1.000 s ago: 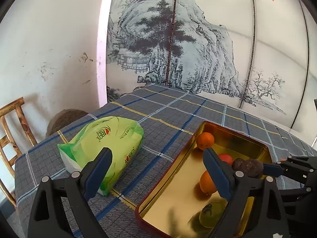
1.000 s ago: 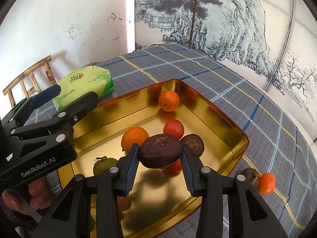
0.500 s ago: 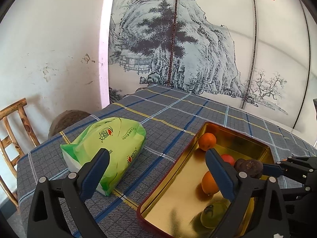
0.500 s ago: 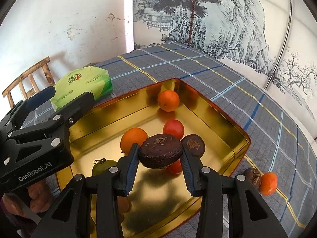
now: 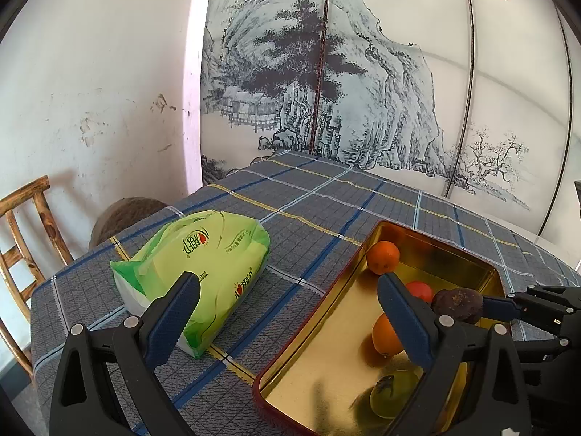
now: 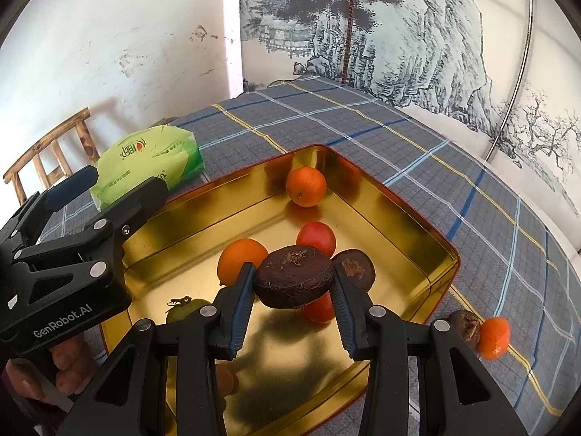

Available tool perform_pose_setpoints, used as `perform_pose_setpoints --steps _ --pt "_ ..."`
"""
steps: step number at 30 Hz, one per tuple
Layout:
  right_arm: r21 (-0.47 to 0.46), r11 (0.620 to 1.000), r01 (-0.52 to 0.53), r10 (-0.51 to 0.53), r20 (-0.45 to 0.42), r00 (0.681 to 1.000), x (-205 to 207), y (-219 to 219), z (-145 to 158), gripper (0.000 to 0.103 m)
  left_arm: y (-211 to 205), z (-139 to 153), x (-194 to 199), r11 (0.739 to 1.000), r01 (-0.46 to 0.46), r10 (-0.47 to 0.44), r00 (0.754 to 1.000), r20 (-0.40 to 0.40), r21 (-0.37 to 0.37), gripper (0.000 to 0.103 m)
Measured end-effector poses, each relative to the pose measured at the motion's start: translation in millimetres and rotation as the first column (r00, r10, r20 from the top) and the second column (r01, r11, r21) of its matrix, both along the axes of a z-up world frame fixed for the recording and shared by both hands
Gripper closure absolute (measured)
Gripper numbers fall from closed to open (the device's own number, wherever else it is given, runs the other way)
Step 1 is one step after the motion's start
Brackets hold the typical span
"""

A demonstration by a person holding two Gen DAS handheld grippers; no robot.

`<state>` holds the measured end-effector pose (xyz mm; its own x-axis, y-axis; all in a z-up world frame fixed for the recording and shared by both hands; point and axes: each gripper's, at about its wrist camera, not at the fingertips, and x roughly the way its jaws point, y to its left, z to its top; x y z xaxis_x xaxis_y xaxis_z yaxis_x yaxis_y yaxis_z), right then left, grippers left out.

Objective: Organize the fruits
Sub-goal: 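Lower the brown fruit into the tin and open the right gripper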

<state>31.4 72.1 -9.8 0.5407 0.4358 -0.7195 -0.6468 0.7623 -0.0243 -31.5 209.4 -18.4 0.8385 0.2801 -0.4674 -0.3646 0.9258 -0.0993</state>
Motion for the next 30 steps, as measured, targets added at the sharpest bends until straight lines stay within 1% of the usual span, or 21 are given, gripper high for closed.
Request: perform_pose_setpoints --steps 7,9,15,30 --pt "0.010 1.000 0.004 -0.004 -0.007 1.000 3.2 1.4 -0.9 0.060 0.7 -1.6 0.9 1.000 -0.002 0.002 1.000 -0.005 -0.002 0.006" --pt "0.027 1.000 0.005 -0.005 -0.017 1.000 5.6 0.8 -0.9 0.060 0.8 -3.0 0.4 1.000 -0.003 0.003 1.000 -0.006 -0.003 0.006" --pt "0.055 0.998 0.009 -0.009 -0.011 1.000 7.6 1.3 3.2 0.060 0.8 -2.8 0.9 1.000 -0.004 0.004 1.000 -0.007 -0.004 0.006" --pt "0.068 0.998 0.006 -0.005 -0.017 1.000 5.9 1.3 0.4 0.058 1.3 -3.3 1.1 1.000 -0.006 0.005 1.000 -0.010 -0.006 0.006"
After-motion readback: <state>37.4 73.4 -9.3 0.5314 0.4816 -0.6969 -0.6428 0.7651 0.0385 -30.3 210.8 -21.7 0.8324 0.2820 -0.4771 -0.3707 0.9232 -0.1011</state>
